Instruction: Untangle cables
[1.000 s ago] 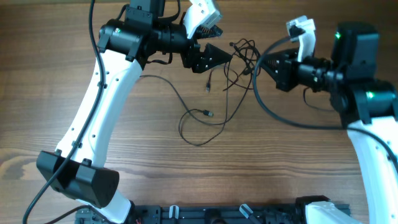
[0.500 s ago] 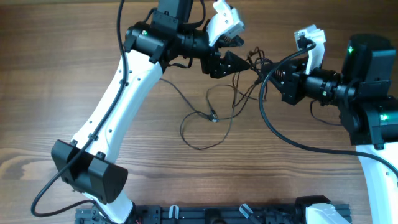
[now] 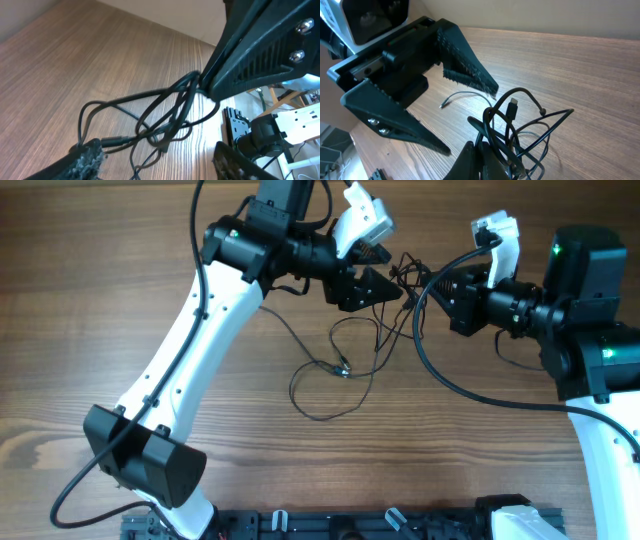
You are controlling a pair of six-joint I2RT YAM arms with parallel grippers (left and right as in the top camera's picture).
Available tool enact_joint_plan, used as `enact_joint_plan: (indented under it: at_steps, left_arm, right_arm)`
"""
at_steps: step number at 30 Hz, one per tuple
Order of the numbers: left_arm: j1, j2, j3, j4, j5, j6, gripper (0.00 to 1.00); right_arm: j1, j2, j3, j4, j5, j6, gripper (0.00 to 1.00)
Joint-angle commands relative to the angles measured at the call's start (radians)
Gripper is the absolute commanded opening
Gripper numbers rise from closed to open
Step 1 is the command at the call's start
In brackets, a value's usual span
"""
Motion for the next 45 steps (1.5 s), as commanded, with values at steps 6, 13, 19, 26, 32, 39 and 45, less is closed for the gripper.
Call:
enact_joint_plan:
  at_steps: [6,13,19,26,32,39,45]
  left_arm:
    - [-0.070,-0.007,0.009,0.037,-0.021,-0.012,0.04]
    - [0.087,-0.323,0.009,-0.263,-0.333,-0.102,0.04]
    - [0.180,-0.431,0.009,-0.306,-0.350,-0.147,0.04]
    - [0.178,-0.196,0.009,-0.094,-0.456,-0.518,0.04]
    - [0.175,-0.191,0.009,-0.052,-0.444,-0.670,0.04]
    - [0.122,-0.196,0.009,-0.075,-0.430,-0.684,0.04]
    - [0.124,-0.196,0.009,-0.088,-0.456,-0.685,0.04]
  right_arm:
    - [0.006,-0.002,0.004,-0.010,-0.031,0.005,0.04]
    - [-0.079,-0.002,0.004,0.033,0.137,0.060,0.04]
    - [-0.056,0.046,0.004,0.053,0.061,0.114,0.43]
    - [0.157,0.123,0.004,0.291,0.013,0.167,0.63]
    - [0.245,0.192,0.004,0.314,0.058,0.085,0.55]
    - [0.267,0.269,0.004,0.430,0.059,0.035,0.51]
    - [0.263,0.270,0.008,0.498,0.083,0.038,0.04]
